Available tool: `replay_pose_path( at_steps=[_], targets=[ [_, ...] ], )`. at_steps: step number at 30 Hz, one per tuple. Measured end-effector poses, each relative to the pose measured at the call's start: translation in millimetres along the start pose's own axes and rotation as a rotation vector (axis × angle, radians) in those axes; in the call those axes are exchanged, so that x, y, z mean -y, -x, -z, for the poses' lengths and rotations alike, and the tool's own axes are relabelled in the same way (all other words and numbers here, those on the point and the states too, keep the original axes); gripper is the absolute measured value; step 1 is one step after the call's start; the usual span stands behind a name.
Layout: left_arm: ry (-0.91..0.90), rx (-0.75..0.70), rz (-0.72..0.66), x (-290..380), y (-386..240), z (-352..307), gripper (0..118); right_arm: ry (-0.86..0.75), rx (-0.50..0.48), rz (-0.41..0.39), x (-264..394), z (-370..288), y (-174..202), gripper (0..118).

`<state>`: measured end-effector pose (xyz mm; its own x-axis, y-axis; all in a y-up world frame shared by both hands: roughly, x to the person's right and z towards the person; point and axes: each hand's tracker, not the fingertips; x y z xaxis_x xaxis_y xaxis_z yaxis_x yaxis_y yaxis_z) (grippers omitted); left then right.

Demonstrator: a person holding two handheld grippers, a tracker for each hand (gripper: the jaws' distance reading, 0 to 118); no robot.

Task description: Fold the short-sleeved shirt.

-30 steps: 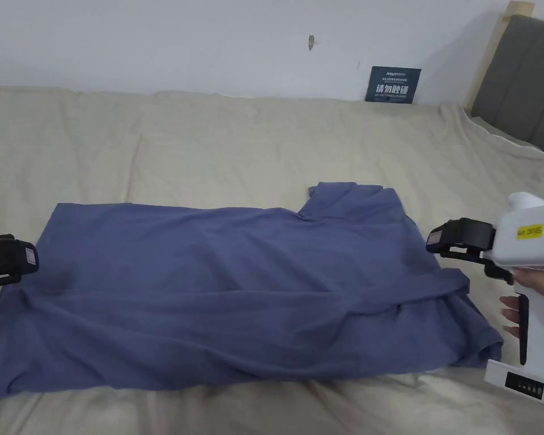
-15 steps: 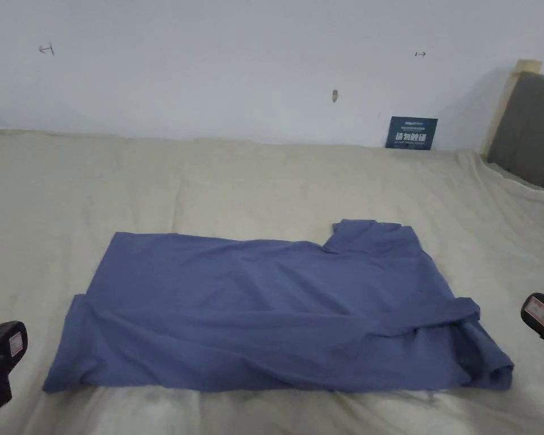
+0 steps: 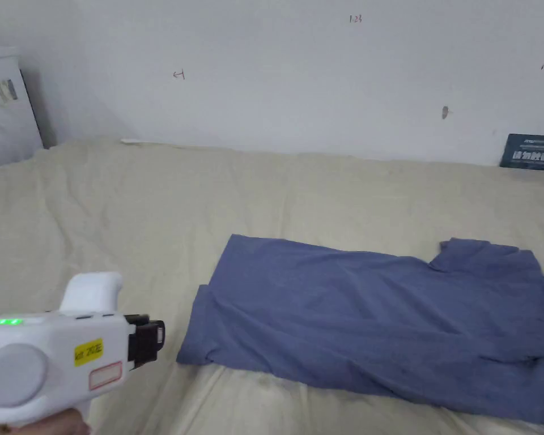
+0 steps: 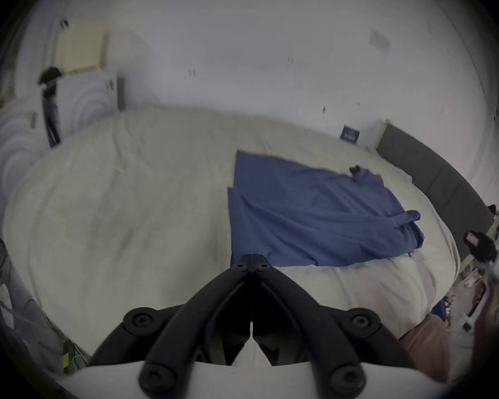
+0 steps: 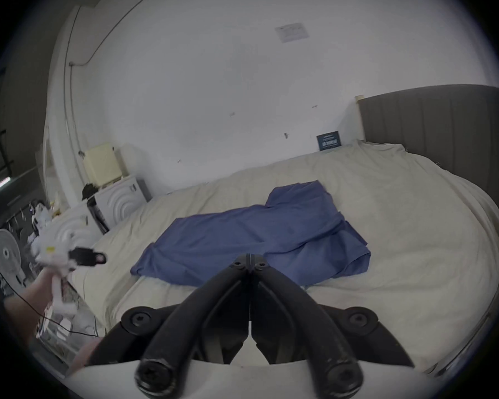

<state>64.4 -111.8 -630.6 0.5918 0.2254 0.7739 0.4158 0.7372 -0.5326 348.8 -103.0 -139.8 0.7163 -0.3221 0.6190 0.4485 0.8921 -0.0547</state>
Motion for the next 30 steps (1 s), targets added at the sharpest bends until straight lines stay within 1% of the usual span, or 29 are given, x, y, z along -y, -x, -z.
replay_pose_path(
  at_steps=[2,3,4,5,6,7,8,9,10,11,13,14,15,16,17,18,19,20,22,23,24,25,27,29,30],
  targets=[
    [0.096,-0.027,-0.006,-17.4,4.7,35.3,3,0.019,-0.025,-0.013,1.0,2.3,3.0,0],
    [0.114,0.002,-0.047,-24.1,10.5,51.6,8,0.045,-0.044,-0.030,4.5,3.8,6.8,0],
    [0.130,0.011,-0.065,-26.8,13.2,66.9,16,0.056,-0.049,-0.046,6.1,4.9,9.2,0],
    [0.154,0.005,-0.090,-31.0,16.6,83.0,52,0.066,-0.049,-0.073,8.5,5.9,12.2,0],
    [0.190,-0.022,-0.091,-33.3,18.6,98.9,106,0.079,-0.049,-0.100,10.9,7.0,15.0,0],
    [0.207,-0.060,-0.079,-34.1,20.2,109.4,118,0.089,-0.048,-0.116,14.3,7.5,17.6,0],
    [0.206,-0.084,-0.061,-36.6,18.7,107.0,115,0.106,-0.049,-0.129,15.9,9.1,19.7,0],
    [0.195,-0.094,-0.034,-39.6,17.2,114.2,115,0.132,-0.049,-0.133,16.3,11.6,21.5,0],
    [0.228,-0.117,-0.011,-40.6,16.0,118.8,115,0.149,-0.049,-0.142,16.7,13.6,23.2,0],
    [0.271,-0.128,0.017,-40.1,14.4,122.5,115,0.158,-0.049,-0.155,23.3,16.3,11.2,0],
    [0.353,-0.186,0.073,-18.1,3.9,147.3,115,0.174,-0.053,-0.165,22.6,21.8,10.4,0],
    [0.395,-0.219,0.116,-13.8,0.2,153.4,115,0.192,-0.062,-0.149,20.0,25.8,9.1,0],
    [0.428,-0.245,0.179,-8.3,-5.8,160.1,115,0.213,-0.057,-0.107,18.0,29.5,9.7,0],
    [0.420,-0.254,0.227,-10.6,-3.4,160.8,115,0.216,-0.049,-0.071,15.2,32.8,8.0,0],
    [0.363,-0.257,0.242,-10.5,-9.2,159.1,115,0.208,-0.056,-0.020,11.7,36.1,3.9,0],
    [0.390,-0.275,0.274,-14.2,-14.6,160.0,114,0.193,-0.062,0.023,7.5,39.2,-0.9,0],
    [0.414,-0.290,0.294,-19.9,-17.6,160.9,113,0.181,-0.060,0.038,5.3,40.2,-0.9,0],
    [0.428,-0.288,0.323,-23.9,-21.1,157.8,109,0.168,-0.051,0.035,2.4,42.4,-2.7,0],
    [0.444,-0.228,0.402,-25.8,-32.1,152.9,77,0.154,-0.020,0.011,-2.1,46.5,-6.5,0],
    [0.444,-0.191,0.426,-26.0,-38.9,149.0,58,0.148,0.000,-0.010,-4.1,46.8,-5.6,0],
    [0.451,-0.161,0.432,-25.5,-43.4,147.5,34,0.145,0.013,-0.020,-6.1,47.2,-7.8,0],
    [0.452,-0.147,0.439,-25.1,-47.4,146.3,27,0.143,0.017,-0.020,-7.7,47.1,-10.7,0],
    [0.443,-0.189,0.466,-22.3,-50.7,148.0,18,0.131,0.023,0.001,-11.5,44.6,-17.4,0],
    [0.439,-0.177,0.426,-23.1,-44.7,149.0,10,0.122,0.032,0.020,-16.3,42.4,-25.2,0],
    [0.417,-0.177,0.370,-24.4,-40.1,147.2,6,0.117,0.036,0.028,-20.9,41.1,-30.8,0]
  ],
)
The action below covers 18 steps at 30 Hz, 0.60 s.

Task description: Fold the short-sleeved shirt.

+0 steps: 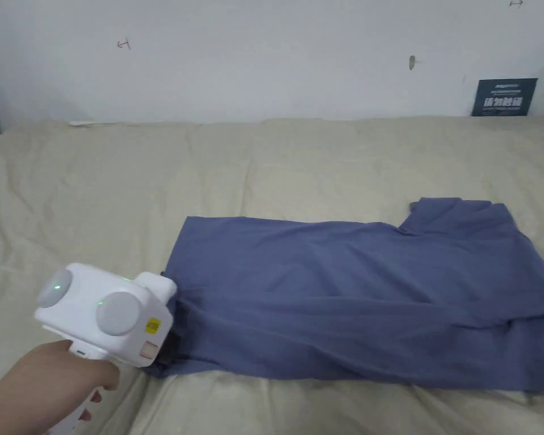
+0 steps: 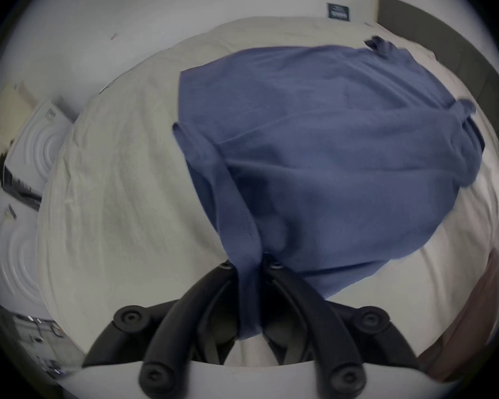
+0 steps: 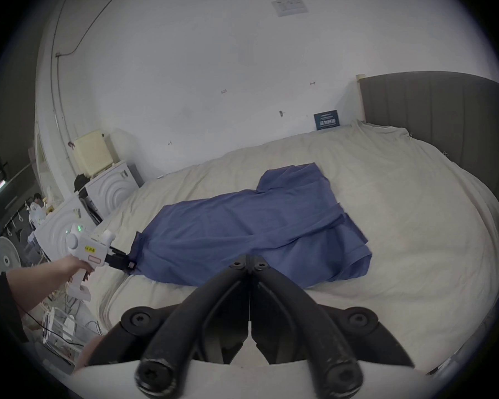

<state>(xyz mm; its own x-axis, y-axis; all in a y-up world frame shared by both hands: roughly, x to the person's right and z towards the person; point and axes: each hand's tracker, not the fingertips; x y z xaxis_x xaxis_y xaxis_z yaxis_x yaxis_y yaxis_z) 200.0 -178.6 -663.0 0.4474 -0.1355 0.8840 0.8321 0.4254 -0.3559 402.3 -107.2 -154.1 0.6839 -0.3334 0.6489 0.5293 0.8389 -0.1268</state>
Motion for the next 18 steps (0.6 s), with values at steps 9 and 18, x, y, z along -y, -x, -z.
replay_pose_path(
  at_steps=[9,18],
  targets=[
    [-0.083,0.051,-0.052,8.9,6.6,-30.8,4,0.277,0.122,0.047,-74.9,56.1,-77.3,101],
    [-0.095,0.076,-0.088,7.6,6.6,-46.2,4,0.530,0.265,0.338,-55.3,146.2,-151.0,100]
  ],
)
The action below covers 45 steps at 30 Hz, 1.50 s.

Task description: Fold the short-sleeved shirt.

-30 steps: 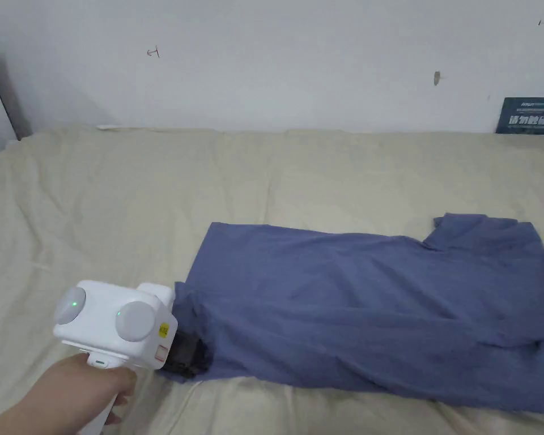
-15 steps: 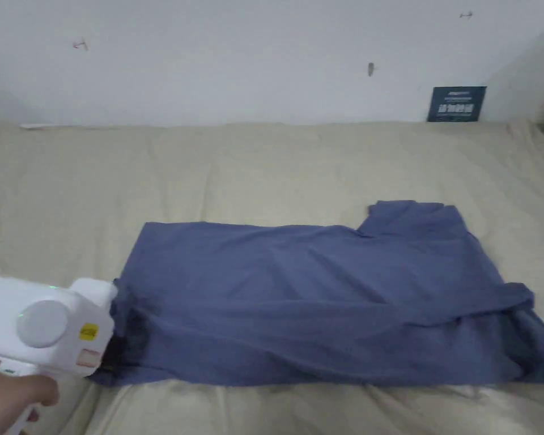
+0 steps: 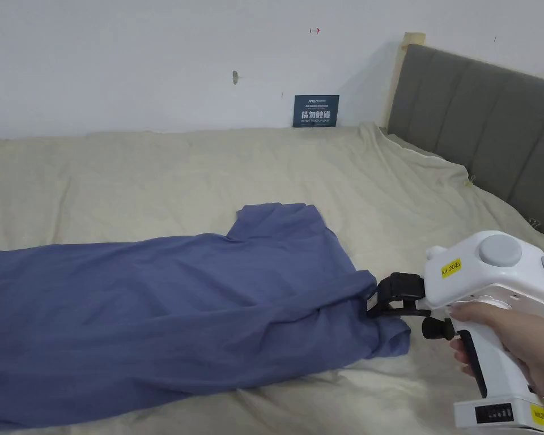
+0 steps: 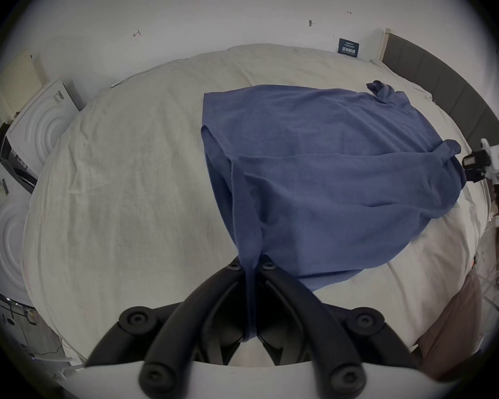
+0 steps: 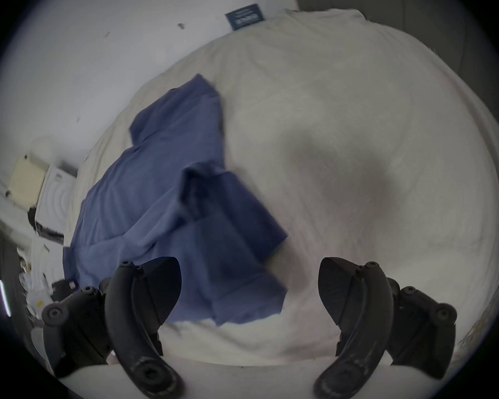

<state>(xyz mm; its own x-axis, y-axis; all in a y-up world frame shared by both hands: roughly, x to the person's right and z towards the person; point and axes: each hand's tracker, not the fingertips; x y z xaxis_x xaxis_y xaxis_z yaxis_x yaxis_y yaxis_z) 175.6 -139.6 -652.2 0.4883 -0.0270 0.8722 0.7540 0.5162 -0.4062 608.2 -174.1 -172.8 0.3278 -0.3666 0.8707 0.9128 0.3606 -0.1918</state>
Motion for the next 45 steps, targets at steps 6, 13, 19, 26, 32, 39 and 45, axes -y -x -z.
replay_pose_path(
  at_steps=[6,13,19,26,32,39,45],
  targets=[
    [0.009,0.017,-0.016,-3.5,3.2,-1.2,4,0.074,-0.048,0.081,2.1,13.6,-8.2,9],
    [0.017,0.031,-0.043,-7.9,10.8,-3.9,4,0.079,-0.010,-0.218,13.6,-6.2,12.3,8],
    [-0.045,0.093,-0.122,-16.6,22.8,-37.7,4,0.056,-0.098,-0.182,7.9,-53.2,-2.5,8],
    [-0.071,0.209,-0.166,-7.6,30.5,-89.2,4,0.014,-0.122,-0.212,29.9,-123.2,-14.0,8],
    [-0.051,0.247,-0.123,37.4,19.1,-119.7,4,0.016,-0.162,-0.190,75.2,-163.9,-42.4,8],
    [0.062,0.257,-0.098,105.9,9.8,-78.3,4,0.108,-0.140,-0.158,128.0,-133.9,-81.8,8],
    [0.096,0.253,-0.130,134.8,14.5,-41.4,5,0.136,-0.056,-0.192,146.7,-93.0,-87.5,12]
  ],
)
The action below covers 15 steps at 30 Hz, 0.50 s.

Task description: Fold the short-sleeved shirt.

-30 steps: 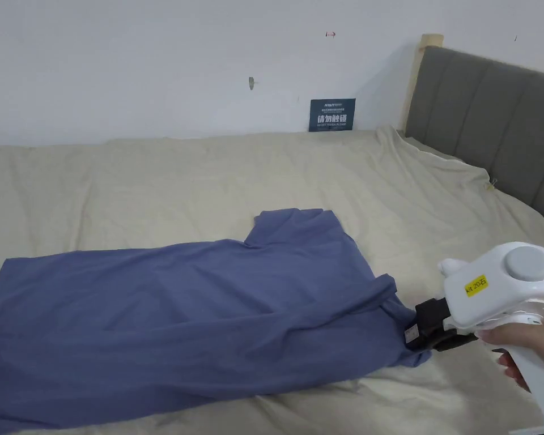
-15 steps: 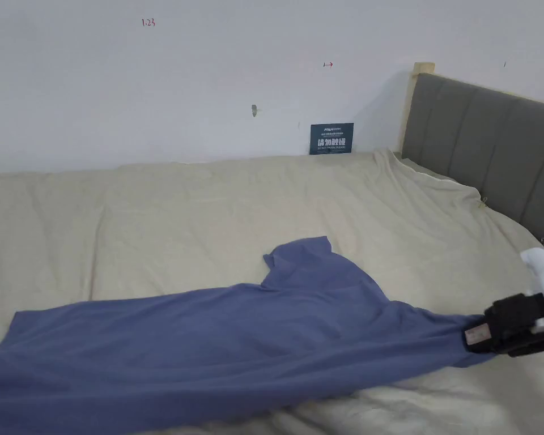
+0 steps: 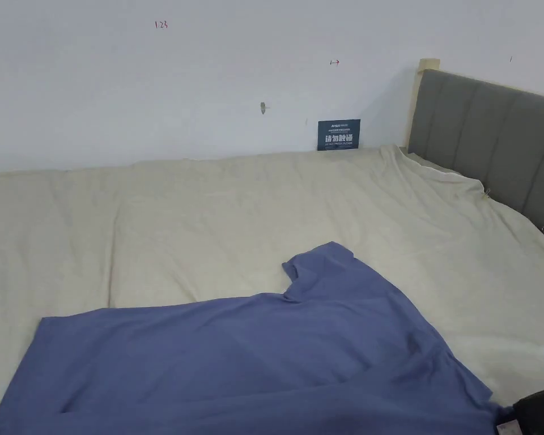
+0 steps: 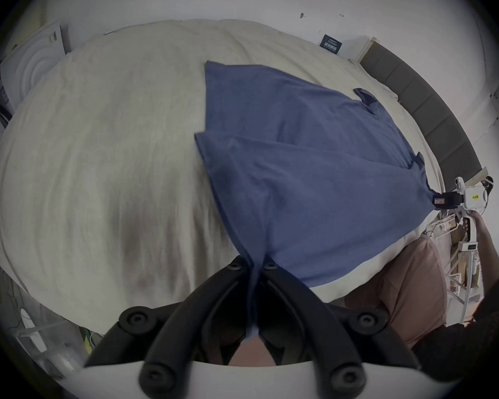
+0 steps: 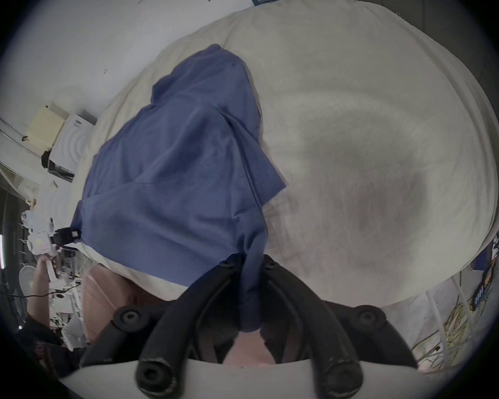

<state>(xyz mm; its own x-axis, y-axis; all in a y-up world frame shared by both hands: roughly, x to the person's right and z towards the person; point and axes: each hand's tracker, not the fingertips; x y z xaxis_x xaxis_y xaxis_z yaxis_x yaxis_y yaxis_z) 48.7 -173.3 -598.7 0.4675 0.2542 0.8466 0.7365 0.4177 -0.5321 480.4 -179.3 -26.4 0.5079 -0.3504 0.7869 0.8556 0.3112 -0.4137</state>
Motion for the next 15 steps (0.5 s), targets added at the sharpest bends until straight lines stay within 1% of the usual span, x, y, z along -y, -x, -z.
replay_pose_path(
  at_steps=[1,2,3,4,5,6,7,9,10,11,14,15],
  targets=[
    [-0.002,-0.008,-0.001,2.0,1.1,1.5,6,-0.005,0.029,-0.012,0.2,1.1,1.5,16],
    [-0.001,-0.039,0.006,3.3,3.0,1.3,9,-0.019,0.089,-0.052,2.0,-0.2,4.2,37],
    [-0.005,-0.079,0.008,5.5,5.6,-2.9,26,-0.022,0.174,-0.099,3.0,-1.6,6.3,76],
    [0.000,-0.125,0.015,6.5,9.2,-5.9,51,-0.025,0.237,-0.128,3.7,-3.5,6.9,98],
    [0.000,-0.144,0.030,7.8,13.0,-10.4,76,-0.044,0.272,-0.162,4.0,-9.4,6.2,103],
    [-0.008,-0.176,0.039,9.0,16.2,-15.9,103,-0.057,0.271,-0.188,4.7,-16.0,5.1,103],
    [-0.026,-0.189,0.040,11.3,17.7,-22.6,115,-0.071,0.250,-0.175,5.1,-22.6,3.9,103],
    [-0.103,-0.197,0.036,12.2,19.1,-38.6,116,-0.125,0.192,-0.113,5.0,-37.8,6.1,103],
    [-0.102,-0.186,0.030,11.1,18.0,-44.0,116,-0.148,0.170,-0.095,5.6,-46.2,7.7,103],
    [-0.101,-0.177,0.025,11.4,14.7,-50.7,116,-0.183,0.139,-0.091,6.7,-53.1,15.1,103],
    [-0.165,-0.107,0.025,8.1,-6.3,-65.1,115,-0.310,0.044,-0.127,13.3,-67.6,49.9,103],
    [-0.195,-0.080,0.028,8.5,-15.3,-70.1,109,-0.362,0.007,-0.141,16.9,-70.3,64.3,102]
  ],
)
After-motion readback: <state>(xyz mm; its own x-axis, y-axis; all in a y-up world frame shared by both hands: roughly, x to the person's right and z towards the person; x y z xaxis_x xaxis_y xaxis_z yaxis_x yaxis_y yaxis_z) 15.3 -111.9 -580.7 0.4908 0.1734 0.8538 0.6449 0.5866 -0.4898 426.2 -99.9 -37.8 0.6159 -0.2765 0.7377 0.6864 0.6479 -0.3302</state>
